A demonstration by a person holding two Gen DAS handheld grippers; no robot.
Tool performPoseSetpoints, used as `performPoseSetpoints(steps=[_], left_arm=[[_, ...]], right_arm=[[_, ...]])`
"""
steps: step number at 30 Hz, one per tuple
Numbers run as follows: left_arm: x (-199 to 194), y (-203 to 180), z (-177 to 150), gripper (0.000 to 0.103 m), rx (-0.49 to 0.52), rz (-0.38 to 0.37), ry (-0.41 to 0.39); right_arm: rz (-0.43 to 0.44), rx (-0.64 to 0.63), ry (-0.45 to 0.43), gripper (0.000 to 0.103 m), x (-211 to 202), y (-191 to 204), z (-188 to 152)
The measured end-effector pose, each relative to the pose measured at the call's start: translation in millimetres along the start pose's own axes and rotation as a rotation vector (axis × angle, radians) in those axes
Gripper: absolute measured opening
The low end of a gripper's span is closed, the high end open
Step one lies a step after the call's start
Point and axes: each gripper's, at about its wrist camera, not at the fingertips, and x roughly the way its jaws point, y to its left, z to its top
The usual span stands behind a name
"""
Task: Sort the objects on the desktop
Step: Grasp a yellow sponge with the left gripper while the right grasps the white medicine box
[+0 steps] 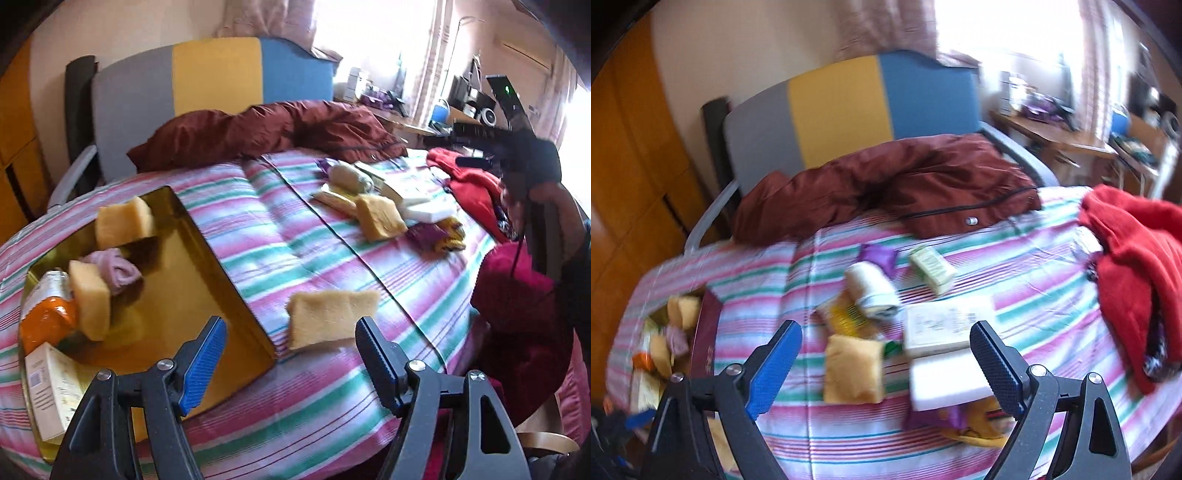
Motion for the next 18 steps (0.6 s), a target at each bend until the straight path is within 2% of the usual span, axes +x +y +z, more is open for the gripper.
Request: performPoseSetpoints(steps=[6,10,15,18], left_arm=[[13.9,-13.4,0.0,0.074,0.038,-0.024,0.036],[23.4,-21.6,3.5,0.074,0.062,-0.027,0.05],[38.3,-29.5,7.9,0.074,0.087,-0.021,0.075],[45.7,-34.6,9.0,0.082,0.101,-0.023,0.083]], right_arm=[[-0.042,0.119,-0.009,0.093,-0.1,-40.8,8.6],[-0.038,0.185,0.029,0.093,11.9,-59.5,12.3],[-0.027,0.151,0.122,0.094,37.2,-56.0,11.0],[-0.041,0.075,0.164,0.101,56.9,-45.4,10.3]])
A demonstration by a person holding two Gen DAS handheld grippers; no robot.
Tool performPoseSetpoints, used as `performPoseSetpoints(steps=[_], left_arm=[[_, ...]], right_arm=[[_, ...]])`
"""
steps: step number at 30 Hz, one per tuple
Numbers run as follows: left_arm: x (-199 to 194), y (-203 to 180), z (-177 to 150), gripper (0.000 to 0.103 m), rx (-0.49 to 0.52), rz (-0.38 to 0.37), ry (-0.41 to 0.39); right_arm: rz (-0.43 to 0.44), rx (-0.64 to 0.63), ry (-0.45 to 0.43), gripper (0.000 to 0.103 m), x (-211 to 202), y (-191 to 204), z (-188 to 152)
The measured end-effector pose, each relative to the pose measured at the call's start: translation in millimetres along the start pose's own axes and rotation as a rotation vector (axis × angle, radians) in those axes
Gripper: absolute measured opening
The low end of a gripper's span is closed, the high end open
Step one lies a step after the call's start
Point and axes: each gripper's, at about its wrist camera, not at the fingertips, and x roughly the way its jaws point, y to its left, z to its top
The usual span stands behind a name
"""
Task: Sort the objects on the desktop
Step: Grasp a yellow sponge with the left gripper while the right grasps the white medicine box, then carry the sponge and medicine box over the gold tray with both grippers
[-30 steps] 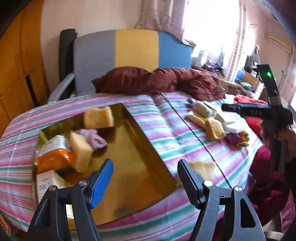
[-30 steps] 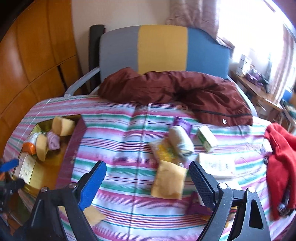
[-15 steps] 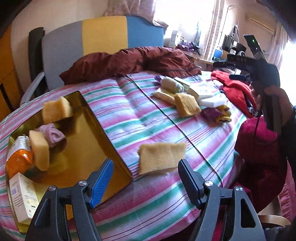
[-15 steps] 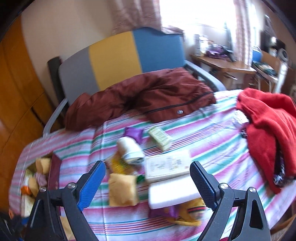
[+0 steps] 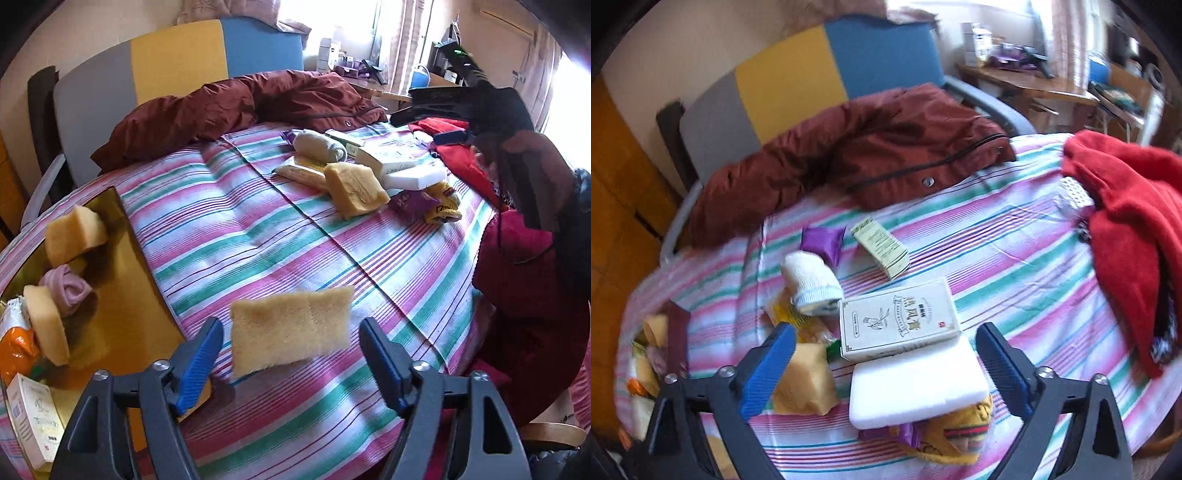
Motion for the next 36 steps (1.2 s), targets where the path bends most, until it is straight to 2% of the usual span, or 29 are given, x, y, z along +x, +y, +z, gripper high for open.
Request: performPoseSetpoints(steps=[6,9,12,15,18,21,22,23,30,36], left_arm=[[13.3,-5.5,5.3,0.083,0.026,-0.005,0.014],[18.5,-6.1,8.7,0.084,0.04,0.005,0.017],[24.3,-7.7,12.0,0.085,0.062,0.025,0.018],[33.4,-8.3,14.2,0.085,0.072,0.042,0.031],[42.7,-8.7,16.0,0.085,0.077,0.059,0.04],[50.0,-6.6,17.1,0.082,0.067,0.048,0.035],[49.9,-5.4,17.4,0.075,0.061,0.041,0.027],[49.1,-3.6,18.1,0.073,0.052,0.042,0.02],[34.5,9.3,18.7,0.071,-0.049,-0.046,-0.037],[8.8,12.7,19.3,0.071,-0.088,-0.053,-0.093]], right_arm=[[-0.142,-0.154,0.046,0.103,36.9,16.7,1.9],[-0.132,-0.157,0.095,0.103,54.2,13.7,3.3],[-0.16,-0.167,0.113,0.103,64.3,12.0,4.8],[-0.127,-0.159,0.141,0.103,71.2,11.2,5.8],[-0.144,-0.179,0.148,0.099,74.1,13.1,4.5],[-0.147,-0.195,0.143,0.098,73.2,15.1,3.3],[-0.148,-0.195,0.141,0.097,72.8,15.4,3.2],[-0.154,-0.194,0.134,0.097,71.7,15.7,3.9],[-0.148,-0.136,0.033,0.097,49.4,8.9,14.3],[-0.143,-0.093,-0.042,0.097,31.0,4.0,18.8]])
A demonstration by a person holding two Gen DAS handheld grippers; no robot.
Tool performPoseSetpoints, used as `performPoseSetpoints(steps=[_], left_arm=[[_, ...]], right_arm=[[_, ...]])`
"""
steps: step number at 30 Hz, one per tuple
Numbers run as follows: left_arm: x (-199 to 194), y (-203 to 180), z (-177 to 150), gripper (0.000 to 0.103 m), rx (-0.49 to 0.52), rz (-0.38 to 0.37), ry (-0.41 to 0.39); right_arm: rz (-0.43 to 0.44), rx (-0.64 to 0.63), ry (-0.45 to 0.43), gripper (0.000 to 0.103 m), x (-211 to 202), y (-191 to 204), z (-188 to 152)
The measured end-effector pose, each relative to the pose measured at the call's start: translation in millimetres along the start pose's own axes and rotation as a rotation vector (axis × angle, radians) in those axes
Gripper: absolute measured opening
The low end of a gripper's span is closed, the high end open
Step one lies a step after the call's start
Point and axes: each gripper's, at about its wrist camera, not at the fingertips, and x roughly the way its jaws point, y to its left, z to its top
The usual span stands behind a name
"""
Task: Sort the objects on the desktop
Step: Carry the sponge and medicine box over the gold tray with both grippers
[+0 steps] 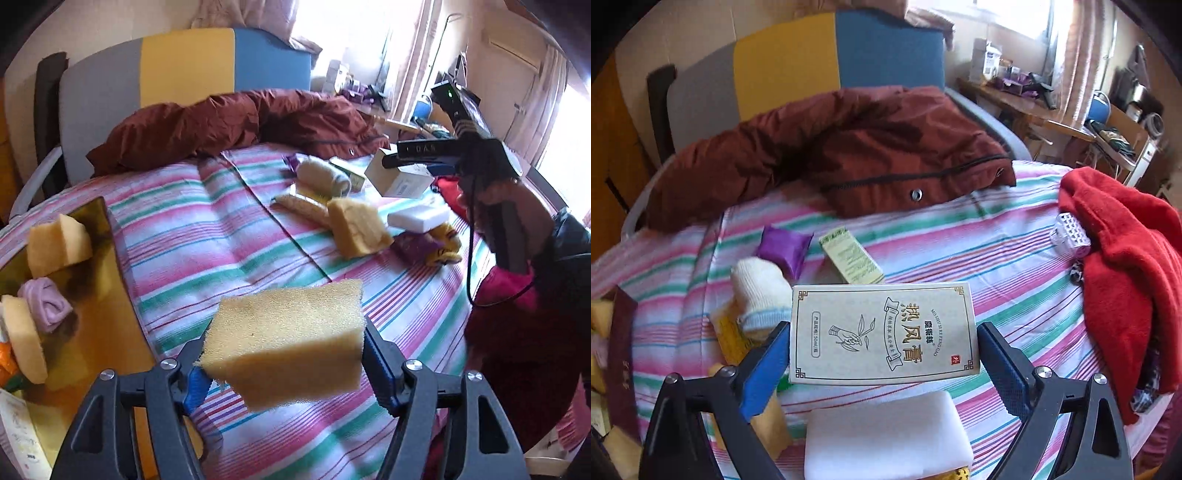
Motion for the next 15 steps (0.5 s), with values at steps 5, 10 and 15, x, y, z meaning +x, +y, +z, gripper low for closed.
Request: performPoseSetpoints(steps=[5,10,15], left_arm=[[-33.9,8.9,-1.2,0.071,-0.04,0.034,-0.06],[-73.7,42.9,-11.2,0.071,-0.116,0.135,-0.107],[-102.9,94.1,-36.0,0.071,-0.243,0.234,-0.111]], right_arm=[[0.006,0.001,-0.091,0.097,-17.2,-0.6,4.1],[0.022,0.019,-0.155,0.097,-30.5,-3.6,6.8],[0.048,-0.007,-0.177,0.097,-40.3,7.6,5.0]])
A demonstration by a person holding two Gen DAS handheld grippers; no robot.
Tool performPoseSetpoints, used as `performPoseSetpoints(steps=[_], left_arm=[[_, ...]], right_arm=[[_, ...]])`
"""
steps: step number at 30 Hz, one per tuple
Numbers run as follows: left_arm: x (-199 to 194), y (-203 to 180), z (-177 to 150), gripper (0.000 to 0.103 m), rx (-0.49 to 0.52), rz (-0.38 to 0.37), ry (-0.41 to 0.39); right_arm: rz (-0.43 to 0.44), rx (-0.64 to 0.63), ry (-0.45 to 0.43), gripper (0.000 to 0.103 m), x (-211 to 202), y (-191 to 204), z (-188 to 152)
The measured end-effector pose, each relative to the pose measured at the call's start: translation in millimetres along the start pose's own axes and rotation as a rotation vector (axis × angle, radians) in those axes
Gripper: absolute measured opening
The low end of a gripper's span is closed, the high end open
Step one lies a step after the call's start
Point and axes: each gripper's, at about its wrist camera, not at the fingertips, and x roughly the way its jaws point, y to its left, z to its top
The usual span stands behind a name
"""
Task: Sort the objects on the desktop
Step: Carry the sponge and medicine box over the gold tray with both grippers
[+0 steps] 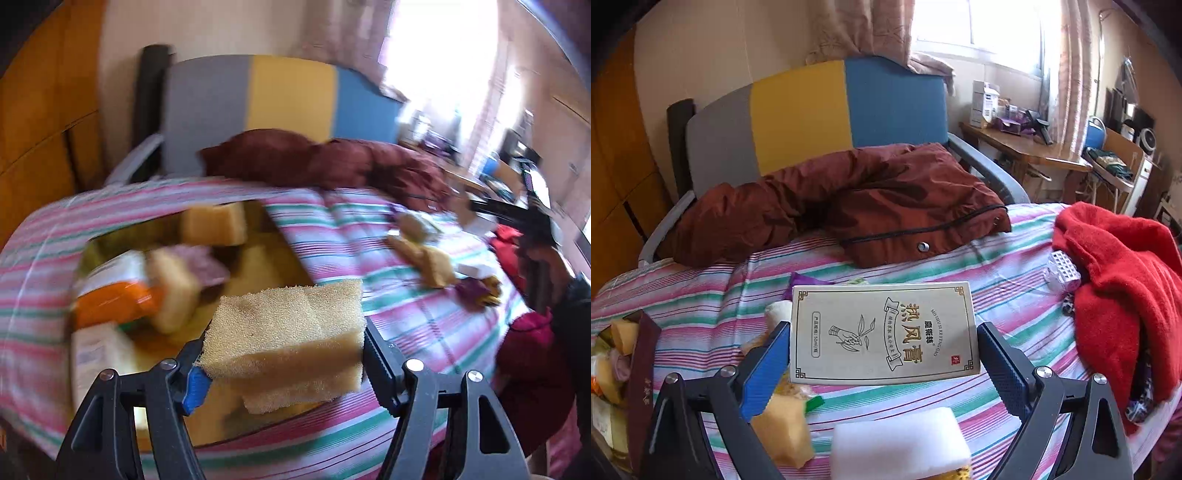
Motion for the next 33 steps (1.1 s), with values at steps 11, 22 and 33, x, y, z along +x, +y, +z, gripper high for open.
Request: performPoseSetpoints(steps=[11,22,33], left_arm=[[-5.5,66.4,-32.8,0.072,-0.099,0.122,0.048],[-0.6,88.8,-45.1,0.074,-0.126,0.176,0.062],[-3.6,98.5,-45.9,0.086,-0.134,0.212,0.059]], right_arm=[[0.239,-0.152,-0.05,0.097,-62.7,84.7,-1.1],[0.507,-0.43,-0.022,0.098,-112.8,227.4,-37.1],[0.668,-0.414,0.103,0.103,-101.7,311.7,-71.4]])
